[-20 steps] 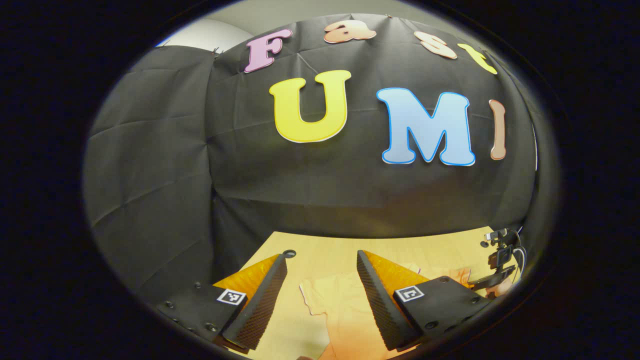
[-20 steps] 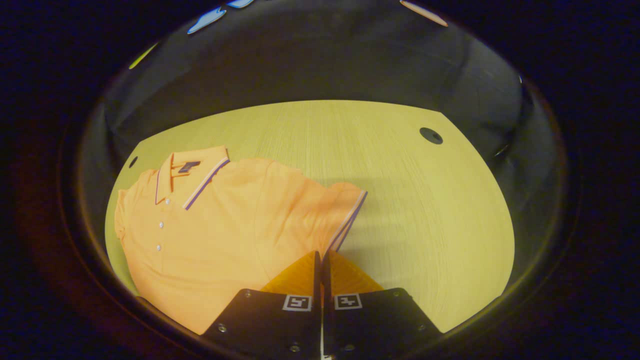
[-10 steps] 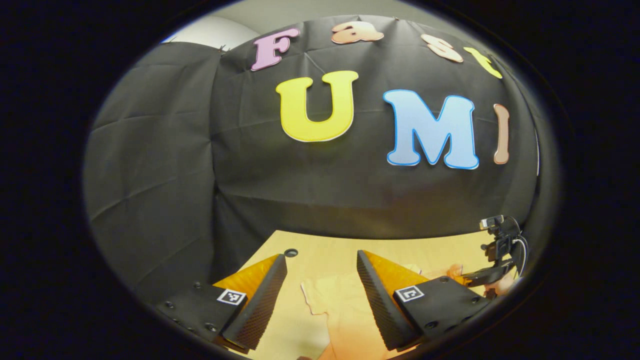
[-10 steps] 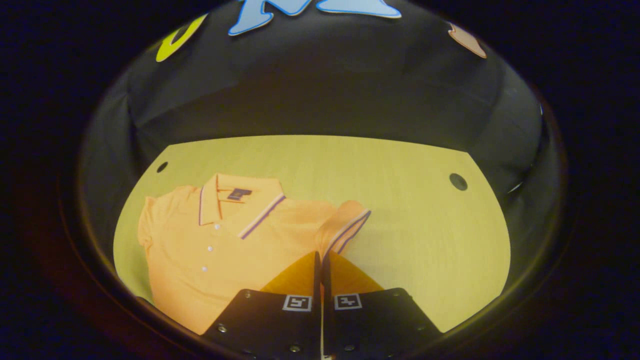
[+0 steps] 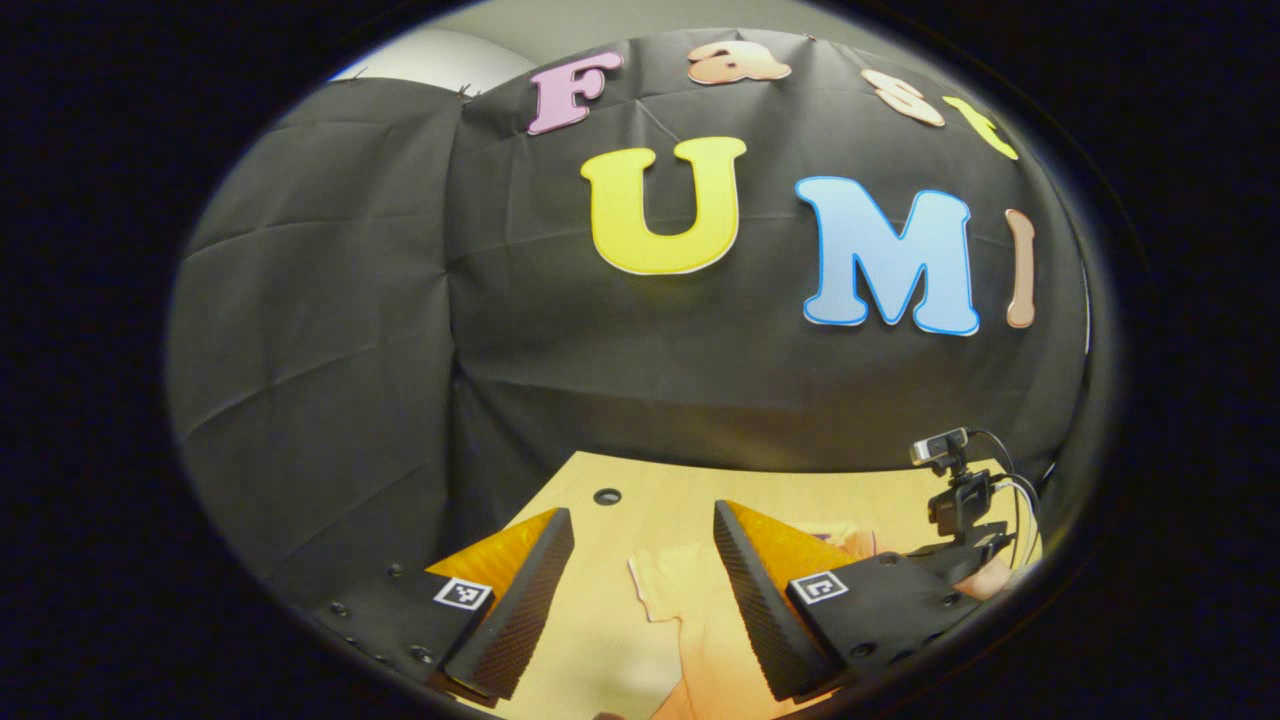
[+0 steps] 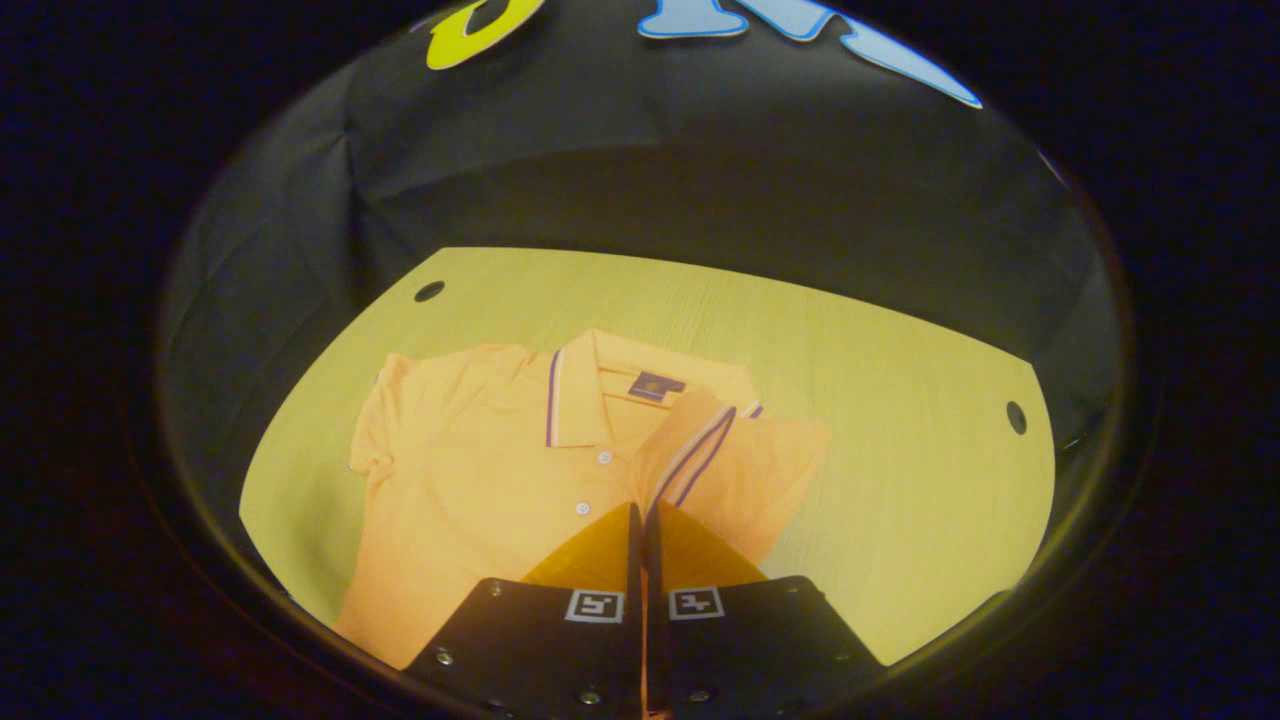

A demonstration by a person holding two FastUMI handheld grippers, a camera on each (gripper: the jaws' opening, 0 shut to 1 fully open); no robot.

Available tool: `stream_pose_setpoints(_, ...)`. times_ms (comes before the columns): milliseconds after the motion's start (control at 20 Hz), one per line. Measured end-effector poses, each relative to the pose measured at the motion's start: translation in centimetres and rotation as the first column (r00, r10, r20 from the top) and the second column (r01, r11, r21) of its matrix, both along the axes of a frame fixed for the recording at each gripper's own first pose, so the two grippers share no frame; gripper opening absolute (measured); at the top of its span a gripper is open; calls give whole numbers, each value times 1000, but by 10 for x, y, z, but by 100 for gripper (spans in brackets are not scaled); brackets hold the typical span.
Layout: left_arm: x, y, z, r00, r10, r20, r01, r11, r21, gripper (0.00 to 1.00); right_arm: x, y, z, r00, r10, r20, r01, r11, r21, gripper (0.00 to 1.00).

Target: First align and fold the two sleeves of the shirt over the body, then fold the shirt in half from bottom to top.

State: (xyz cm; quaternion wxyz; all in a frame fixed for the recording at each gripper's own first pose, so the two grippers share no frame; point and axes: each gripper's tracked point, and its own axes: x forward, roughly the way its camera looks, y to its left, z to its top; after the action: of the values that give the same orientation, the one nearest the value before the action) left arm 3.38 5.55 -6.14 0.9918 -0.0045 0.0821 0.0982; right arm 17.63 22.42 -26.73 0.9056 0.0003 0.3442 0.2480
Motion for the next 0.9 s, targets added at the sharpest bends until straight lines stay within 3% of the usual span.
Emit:
stream_pose_setpoints(150,-3,7,-2,1000,13,-5,-13,1000,-2,93,-5,8,-11,999,20,-27,-21,1000,-20,2)
stream_pose_setpoints(250,-3,10,-5,1000,18,-8,-18,1000,-8,94,-13,15,-14,997,43,-65,-43,999,10,9)
stream_pose_setpoints(350,-3,11,-8,1000,19,-12,-19,1000,-15,94,-13,14,-14,997,45,-69,-44,999,16,19)
stream_pose_setpoints(400,-2,12,-10,1000,19,-14,-20,1000,-19,94,-12,10,-14,997,38,-61,-38,999,5,33)
stream_pose_setpoints(450,0,12,-11,1000,19,-16,-19,1000,-23,94,-13,9,-12,998,36,-56,-36,999,4,35)
stream_pose_setpoints(900,34,18,-47,997,-13,-70,12,1000,-21,93,-32,-7,20,1000,20,0,-20,998,57,35)
